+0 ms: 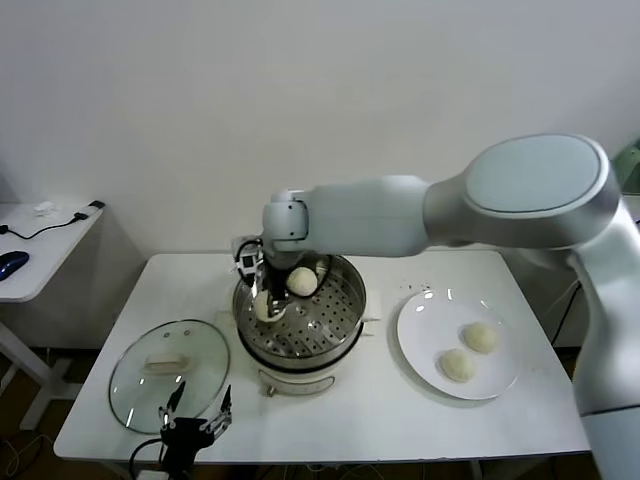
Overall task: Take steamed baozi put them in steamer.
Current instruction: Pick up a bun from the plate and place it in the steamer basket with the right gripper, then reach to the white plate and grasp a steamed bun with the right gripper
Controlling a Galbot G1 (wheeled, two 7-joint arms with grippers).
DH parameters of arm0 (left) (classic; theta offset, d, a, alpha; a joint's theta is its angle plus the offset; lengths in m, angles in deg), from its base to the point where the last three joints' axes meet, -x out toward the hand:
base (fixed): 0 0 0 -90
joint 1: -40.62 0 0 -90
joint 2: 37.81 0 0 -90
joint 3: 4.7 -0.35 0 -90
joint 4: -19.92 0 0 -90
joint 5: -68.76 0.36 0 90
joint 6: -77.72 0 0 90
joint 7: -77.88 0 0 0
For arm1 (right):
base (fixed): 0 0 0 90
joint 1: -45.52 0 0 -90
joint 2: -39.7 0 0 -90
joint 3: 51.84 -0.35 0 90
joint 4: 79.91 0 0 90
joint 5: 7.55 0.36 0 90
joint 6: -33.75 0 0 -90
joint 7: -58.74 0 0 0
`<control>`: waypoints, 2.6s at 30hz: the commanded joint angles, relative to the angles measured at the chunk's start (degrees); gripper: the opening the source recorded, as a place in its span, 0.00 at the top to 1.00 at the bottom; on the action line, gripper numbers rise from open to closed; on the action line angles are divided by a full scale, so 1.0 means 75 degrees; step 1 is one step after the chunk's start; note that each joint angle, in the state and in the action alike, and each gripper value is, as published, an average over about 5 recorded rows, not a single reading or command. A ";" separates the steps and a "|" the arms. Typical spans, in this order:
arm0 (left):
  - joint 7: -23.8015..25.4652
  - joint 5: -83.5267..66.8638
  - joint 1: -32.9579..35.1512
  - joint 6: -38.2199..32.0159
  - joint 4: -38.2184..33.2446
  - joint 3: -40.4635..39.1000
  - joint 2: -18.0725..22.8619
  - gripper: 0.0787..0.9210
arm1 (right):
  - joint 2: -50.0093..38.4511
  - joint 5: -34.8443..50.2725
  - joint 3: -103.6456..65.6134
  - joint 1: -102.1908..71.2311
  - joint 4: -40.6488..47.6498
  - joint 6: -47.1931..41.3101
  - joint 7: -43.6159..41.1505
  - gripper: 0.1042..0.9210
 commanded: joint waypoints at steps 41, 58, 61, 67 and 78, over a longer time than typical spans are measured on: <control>0.0005 -0.0088 0.0080 0.0105 -0.0143 0.0266 0.0185 0.12 | -0.7967 -0.4080 0.0771 -0.0661 -0.2757 0.1442 -0.1515 0.12; -0.0017 -0.0059 0.0215 0.0050 -0.0144 0.0284 0.0216 0.12 | -0.7344 -0.4699 -0.1141 -0.2806 -0.1671 0.1085 -0.0985 0.12; -0.0023 -0.0052 0.0220 0.0038 -0.0132 0.0288 0.0210 0.12 | -0.7286 -0.4698 -0.1299 -0.2927 -0.1625 0.1070 -0.0912 0.12; -0.0025 -0.0031 0.0223 0.0026 -0.0121 0.0260 0.0202 0.12 | -0.7212 -0.4700 -0.1395 -0.2977 -0.1613 0.1061 -0.0860 0.16; -0.0027 0.0021 0.0228 0.0045 -0.0197 0.0190 0.0218 0.12 | -0.7325 -0.4495 -0.1156 -0.1871 -0.1891 0.1345 -0.1344 0.33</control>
